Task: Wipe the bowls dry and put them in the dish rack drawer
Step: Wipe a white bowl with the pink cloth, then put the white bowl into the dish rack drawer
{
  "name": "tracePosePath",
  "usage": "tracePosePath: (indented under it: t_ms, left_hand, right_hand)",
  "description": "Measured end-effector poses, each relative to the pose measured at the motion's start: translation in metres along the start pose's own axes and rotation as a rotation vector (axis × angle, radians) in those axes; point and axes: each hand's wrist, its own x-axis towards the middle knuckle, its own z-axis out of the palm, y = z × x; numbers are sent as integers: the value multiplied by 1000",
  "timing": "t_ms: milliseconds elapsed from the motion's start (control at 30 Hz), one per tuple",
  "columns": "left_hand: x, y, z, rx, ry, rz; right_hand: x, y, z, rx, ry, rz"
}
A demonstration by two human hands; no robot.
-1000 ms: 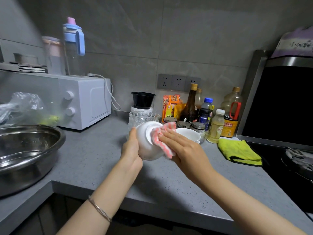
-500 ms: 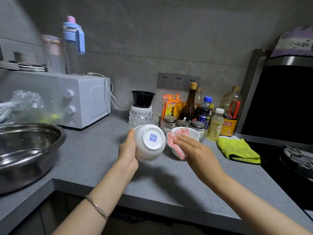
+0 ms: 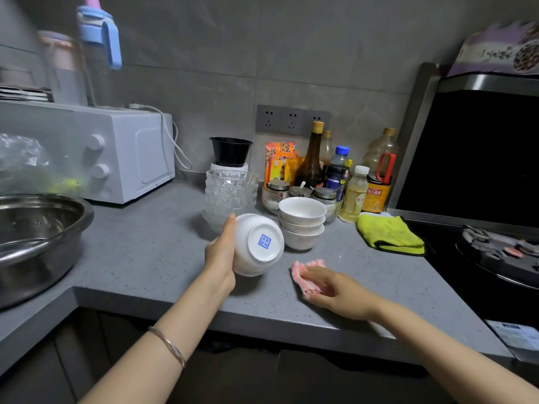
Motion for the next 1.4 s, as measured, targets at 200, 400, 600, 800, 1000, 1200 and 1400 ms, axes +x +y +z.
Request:
tracePosePath:
  t_ms: [200,400,600,800,1000,1200,1400]
  left_hand:
    - [-21,-11,27,61,-108,41]
    - [-70,-29,87,147,-419,54]
    - [-129,-69,154,271,-772,28]
    - [-190,-131,213,404,-1018,-36]
    - [-240,-210,261,500,-1123,-75]
    - [-252,-303,279,552,-1154,6]
    - [-237,-402,272,792,-1245,108]
  right_hand:
    - [-24,-10,-45,497,71,62]
    - [-59,3,-86,941,173,87]
    - [-138,45,-120,983,231,186]
    - [-240,92,-132,988,310,379]
    - [-332,149,-112,1045,419,585]
    - [-392,214,-75,1087,540,871]
    - [-412,288,-19,1105,612,1135]
